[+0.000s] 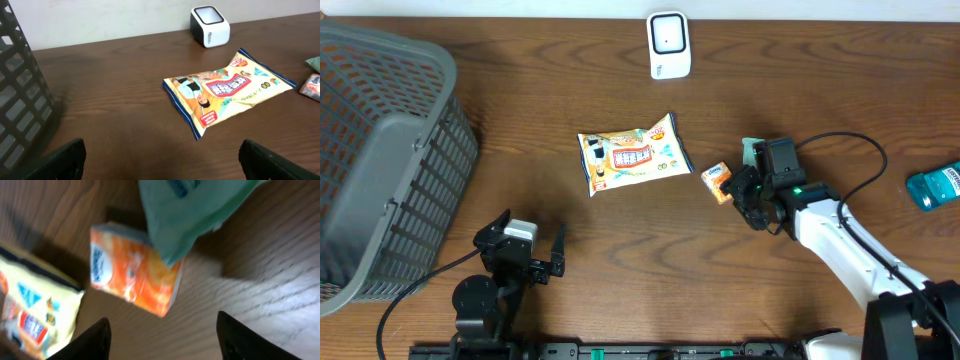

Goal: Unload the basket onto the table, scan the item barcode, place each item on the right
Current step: 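Move the right gripper to the orange tissue pack and grasp it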

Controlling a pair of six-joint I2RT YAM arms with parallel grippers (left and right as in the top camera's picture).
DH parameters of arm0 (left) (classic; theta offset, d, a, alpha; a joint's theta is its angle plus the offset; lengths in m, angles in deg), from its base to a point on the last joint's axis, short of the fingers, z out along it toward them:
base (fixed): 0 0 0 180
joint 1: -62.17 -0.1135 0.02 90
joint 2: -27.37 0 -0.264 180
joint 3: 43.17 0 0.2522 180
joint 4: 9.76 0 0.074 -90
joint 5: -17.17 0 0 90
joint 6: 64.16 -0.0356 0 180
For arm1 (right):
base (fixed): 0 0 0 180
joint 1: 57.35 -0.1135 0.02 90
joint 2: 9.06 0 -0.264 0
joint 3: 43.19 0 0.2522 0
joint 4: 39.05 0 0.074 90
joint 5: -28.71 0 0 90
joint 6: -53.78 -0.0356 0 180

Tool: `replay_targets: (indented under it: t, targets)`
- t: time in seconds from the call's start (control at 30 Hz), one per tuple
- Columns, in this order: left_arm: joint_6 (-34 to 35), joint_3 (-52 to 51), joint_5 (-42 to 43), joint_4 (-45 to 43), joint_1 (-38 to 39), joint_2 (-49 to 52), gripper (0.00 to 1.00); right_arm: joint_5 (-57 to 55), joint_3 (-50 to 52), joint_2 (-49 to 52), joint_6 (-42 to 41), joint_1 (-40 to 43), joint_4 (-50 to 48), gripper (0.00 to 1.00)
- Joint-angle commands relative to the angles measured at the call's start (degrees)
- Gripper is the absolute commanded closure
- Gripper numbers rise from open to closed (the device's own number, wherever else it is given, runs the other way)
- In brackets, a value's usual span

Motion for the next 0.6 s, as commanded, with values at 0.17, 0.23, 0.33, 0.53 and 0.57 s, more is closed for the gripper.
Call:
replay_targets:
  t: [0.17,0.23,0.33,0.53,0.57]
  targets:
    - [-0.96,-0.9,0.74,1.25,-0.31,-0.28,0.02,-4.44,0.26,5.79,-3.19,-0.02,-3.65,0.45]
    - [-0.96,-0.9,0.74,1.25,-0.31,-0.28,0.02,-4.63,0.26,7.89,-3.32,-0.02,-5.03,0.46]
    - [-0.96,-0.9,0.74,1.25,-0.31,-0.28,0.02,-4.76,0.26,11.34,-3.76,-0.02,-7.41,0.51]
    - [-0.96,-0.9,0.74,1.25,-0.31,-0.28,0.02,-6.03,0.26,16.52,-3.91,0.5,-10.47,0.72]
    - [-0.96,-0.9,0.74,1.25,-0.31,-0.28,0.02,-6.14,0.26,16.74,-3.82,0.59,-10.38,0.79]
